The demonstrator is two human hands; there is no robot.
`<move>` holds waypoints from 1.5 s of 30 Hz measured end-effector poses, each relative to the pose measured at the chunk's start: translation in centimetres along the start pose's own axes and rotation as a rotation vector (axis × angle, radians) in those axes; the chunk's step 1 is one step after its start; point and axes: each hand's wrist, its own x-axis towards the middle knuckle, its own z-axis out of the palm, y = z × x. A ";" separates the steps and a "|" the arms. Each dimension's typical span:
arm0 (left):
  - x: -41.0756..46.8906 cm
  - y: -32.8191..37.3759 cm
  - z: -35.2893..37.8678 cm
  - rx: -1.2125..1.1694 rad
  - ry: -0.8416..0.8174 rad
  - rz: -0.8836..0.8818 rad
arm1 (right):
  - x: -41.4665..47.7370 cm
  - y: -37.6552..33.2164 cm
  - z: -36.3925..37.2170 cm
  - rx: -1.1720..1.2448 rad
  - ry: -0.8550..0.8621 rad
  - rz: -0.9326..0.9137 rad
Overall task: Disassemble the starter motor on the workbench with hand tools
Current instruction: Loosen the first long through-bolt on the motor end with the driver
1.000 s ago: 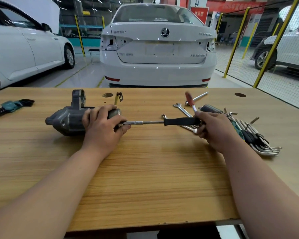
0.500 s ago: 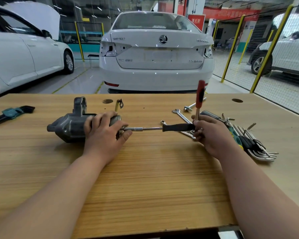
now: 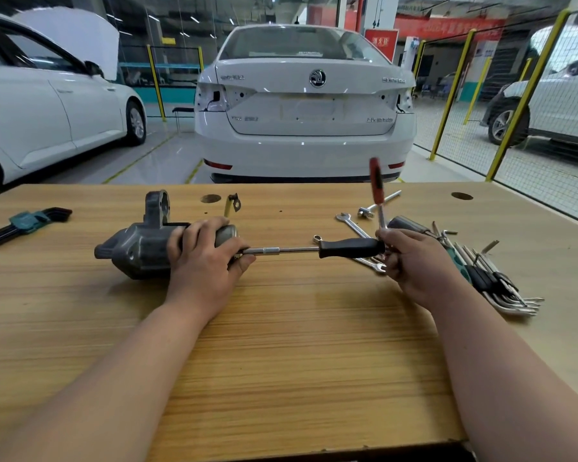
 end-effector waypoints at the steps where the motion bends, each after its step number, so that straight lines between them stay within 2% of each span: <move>1: 0.0 0.0 0.0 -0.002 0.007 0.002 | 0.1 0.0 0.1 -0.045 0.029 0.001; 6: 0.0 -0.1 0.2 0.023 0.005 0.005 | 0.0 0.1 0.7 -0.237 0.138 0.037; 15: 0.1 -0.6 0.5 0.050 0.012 -0.002 | -1.0 -0.5 1.4 -0.056 0.011 0.062; 24: 0.8 -0.2 0.1 0.197 -0.038 -0.012 | -1.4 -1.0 2.0 -0.155 0.011 0.062; 30: 0.3 0.2 0.2 0.076 -0.020 -0.005 | -1.6 -1.4 2.2 -0.114 0.052 0.154; 36: 0.3 0.1 0.3 -0.012 0.065 0.005 | -1.3 -0.8 2.0 -0.072 0.080 0.143; 40: 0.3 0.0 0.5 -0.015 0.065 -0.007 | -1.2 -0.7 2.3 -0.199 0.137 0.183; 45: 0.2 -0.1 0.4 0.000 0.028 -0.018 | -1.9 -1.0 2.5 -0.182 0.053 0.143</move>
